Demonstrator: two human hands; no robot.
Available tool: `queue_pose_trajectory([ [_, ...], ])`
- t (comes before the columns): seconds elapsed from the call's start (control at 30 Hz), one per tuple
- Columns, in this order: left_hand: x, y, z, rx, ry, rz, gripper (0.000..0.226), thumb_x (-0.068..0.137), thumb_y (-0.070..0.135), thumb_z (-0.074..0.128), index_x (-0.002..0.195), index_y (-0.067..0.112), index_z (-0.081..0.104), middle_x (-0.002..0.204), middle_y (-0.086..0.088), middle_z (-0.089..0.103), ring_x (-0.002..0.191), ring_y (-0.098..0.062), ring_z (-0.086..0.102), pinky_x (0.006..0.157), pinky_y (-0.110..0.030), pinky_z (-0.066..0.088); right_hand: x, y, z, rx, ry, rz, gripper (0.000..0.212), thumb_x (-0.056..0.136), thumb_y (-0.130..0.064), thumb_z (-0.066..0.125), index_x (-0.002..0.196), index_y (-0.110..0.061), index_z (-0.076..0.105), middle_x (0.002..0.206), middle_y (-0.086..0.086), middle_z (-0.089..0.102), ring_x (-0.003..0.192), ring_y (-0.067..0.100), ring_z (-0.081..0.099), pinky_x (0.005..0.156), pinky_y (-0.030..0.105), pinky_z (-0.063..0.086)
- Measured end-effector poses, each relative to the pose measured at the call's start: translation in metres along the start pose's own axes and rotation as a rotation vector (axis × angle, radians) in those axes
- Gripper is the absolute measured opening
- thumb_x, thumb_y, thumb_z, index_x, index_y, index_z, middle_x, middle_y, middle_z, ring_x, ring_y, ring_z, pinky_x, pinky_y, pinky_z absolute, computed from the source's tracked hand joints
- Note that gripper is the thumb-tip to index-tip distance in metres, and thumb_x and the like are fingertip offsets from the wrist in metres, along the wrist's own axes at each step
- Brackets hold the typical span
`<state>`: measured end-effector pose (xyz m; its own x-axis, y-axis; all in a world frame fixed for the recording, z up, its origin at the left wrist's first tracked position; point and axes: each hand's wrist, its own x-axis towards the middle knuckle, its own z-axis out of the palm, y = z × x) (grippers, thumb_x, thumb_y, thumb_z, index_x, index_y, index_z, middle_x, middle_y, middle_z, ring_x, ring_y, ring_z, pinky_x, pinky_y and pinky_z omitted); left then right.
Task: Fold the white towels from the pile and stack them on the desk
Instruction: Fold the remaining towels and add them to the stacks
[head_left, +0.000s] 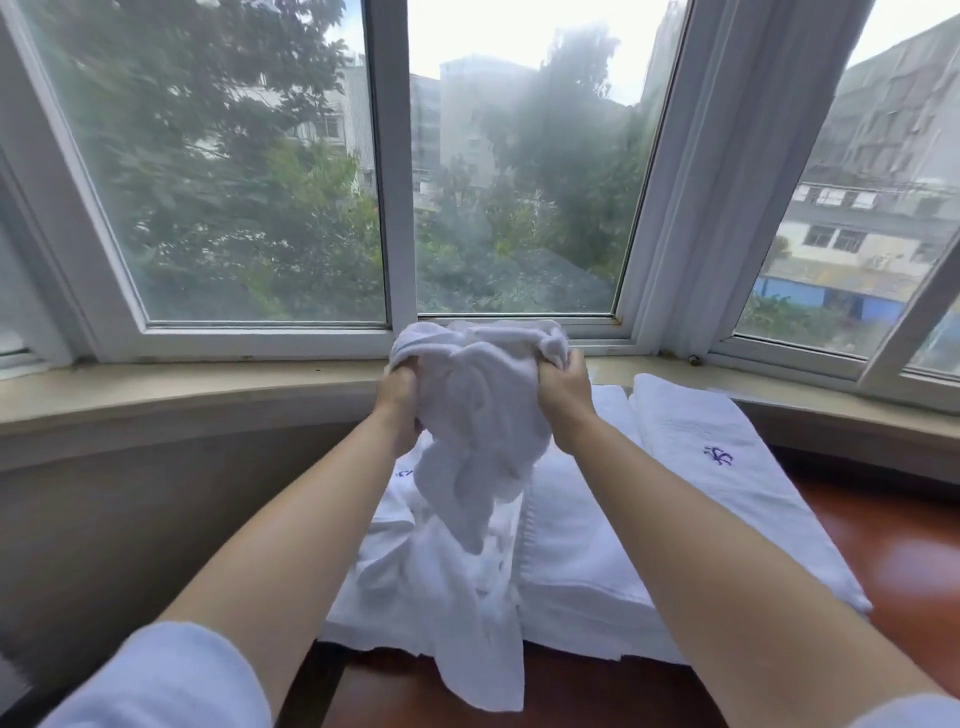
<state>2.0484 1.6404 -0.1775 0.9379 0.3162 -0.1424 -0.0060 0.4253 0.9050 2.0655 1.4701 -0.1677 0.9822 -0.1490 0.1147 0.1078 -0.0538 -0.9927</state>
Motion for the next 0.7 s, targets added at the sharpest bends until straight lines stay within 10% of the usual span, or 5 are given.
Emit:
queue_pose_trajectory([
  [0.17, -0.032, 0.033, 0.058, 0.034, -0.124, 0.023, 0.017, 0.097, 0.027, 0.045, 0.089, 0.019, 0.058, 0.084, -0.001, 0.06, 0.073, -0.014, 0.059, 0.062, -0.027, 0.05, -0.017, -0.029, -0.034, 0.061, -0.322, 0.042, 0.097, 0.076, -0.036, 0.079, 0.149, -0.033, 0.014, 0.139, -0.009, 0.037, 0.12, 0.018, 0.048, 0.096, 0.036, 0.047],
  [0.4, -0.092, 0.029, 0.135, 0.08, -0.559, 0.075, 0.039, 0.07, 0.017, 0.048, 0.105, 0.006, 0.06, 0.086, -0.011, 0.06, 0.075, -0.019, 0.06, 0.065, -0.027, 0.049, -0.006, -0.057, -0.128, 0.242, -0.017, 0.001, 0.072, 0.074, -0.029, 0.082, 0.133, -0.019, 0.041, 0.123, 0.007, 0.057, 0.106, 0.023, 0.061, 0.089, 0.039, 0.054],
  [0.7, -0.144, -0.042, 0.246, 0.363, -0.505, 0.191, 0.025, 0.086, -0.009, 0.053, 0.097, 0.012, 0.061, 0.086, -0.01, 0.064, 0.069, -0.016, 0.062, 0.061, -0.026, 0.053, -0.001, -0.046, -0.261, 0.18, 0.194, -0.091, 0.059, 0.078, -0.01, 0.071, 0.129, -0.024, 0.044, 0.112, 0.005, 0.06, 0.094, 0.021, 0.059, 0.089, 0.041, 0.052],
])
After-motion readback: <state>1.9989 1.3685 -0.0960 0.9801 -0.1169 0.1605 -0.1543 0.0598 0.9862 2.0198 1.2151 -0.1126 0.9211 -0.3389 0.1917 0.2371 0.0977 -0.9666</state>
